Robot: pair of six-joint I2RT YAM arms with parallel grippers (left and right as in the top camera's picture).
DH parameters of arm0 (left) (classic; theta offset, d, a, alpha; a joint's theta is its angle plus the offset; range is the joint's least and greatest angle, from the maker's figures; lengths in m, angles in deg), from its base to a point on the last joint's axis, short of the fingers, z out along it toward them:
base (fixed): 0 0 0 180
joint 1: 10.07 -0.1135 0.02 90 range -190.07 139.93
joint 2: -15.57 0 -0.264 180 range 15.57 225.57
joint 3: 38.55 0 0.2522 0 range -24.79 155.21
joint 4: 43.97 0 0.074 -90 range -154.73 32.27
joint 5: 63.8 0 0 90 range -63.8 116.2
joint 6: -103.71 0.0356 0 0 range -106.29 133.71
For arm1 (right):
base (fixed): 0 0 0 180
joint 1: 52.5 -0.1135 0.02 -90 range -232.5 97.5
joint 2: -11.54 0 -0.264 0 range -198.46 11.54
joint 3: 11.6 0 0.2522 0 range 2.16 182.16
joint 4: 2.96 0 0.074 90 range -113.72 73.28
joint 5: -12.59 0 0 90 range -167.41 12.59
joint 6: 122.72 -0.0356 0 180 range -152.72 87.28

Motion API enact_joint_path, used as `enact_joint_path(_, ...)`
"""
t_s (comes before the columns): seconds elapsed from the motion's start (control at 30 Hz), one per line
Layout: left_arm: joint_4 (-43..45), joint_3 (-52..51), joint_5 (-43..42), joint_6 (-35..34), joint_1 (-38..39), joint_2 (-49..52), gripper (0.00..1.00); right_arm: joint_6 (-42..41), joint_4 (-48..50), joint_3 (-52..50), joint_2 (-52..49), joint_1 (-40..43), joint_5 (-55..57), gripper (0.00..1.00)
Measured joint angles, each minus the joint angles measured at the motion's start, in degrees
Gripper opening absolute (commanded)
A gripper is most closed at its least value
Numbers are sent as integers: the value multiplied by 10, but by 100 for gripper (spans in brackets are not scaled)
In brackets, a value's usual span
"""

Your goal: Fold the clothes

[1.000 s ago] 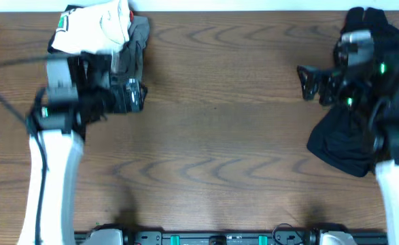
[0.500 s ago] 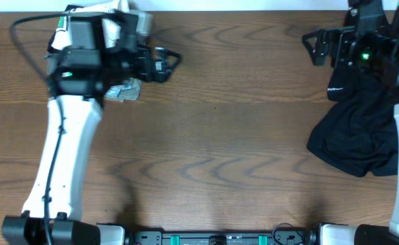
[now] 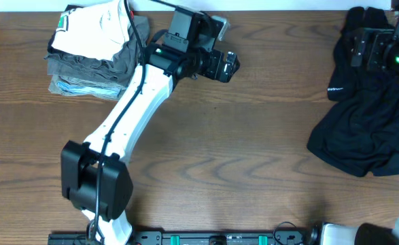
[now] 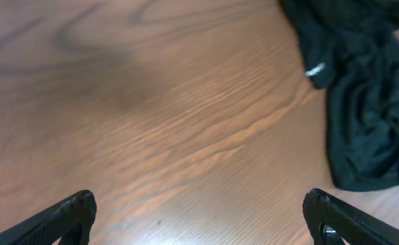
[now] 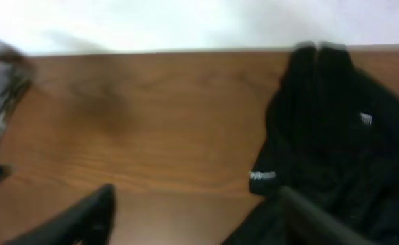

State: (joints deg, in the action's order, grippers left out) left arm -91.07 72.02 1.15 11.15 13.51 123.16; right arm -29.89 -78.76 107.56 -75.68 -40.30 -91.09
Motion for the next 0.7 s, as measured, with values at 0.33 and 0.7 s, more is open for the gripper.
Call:
enact_joint_path(0.33, -62, 0, 42, -33, -83, -45, 98, -78, 16, -58, -207, 1, 148, 58)
enact_joint_path(0.7, -103, 2, 75, -36, -87, -75, 98, -110, 97, -62, -347, 1, 185, 46)
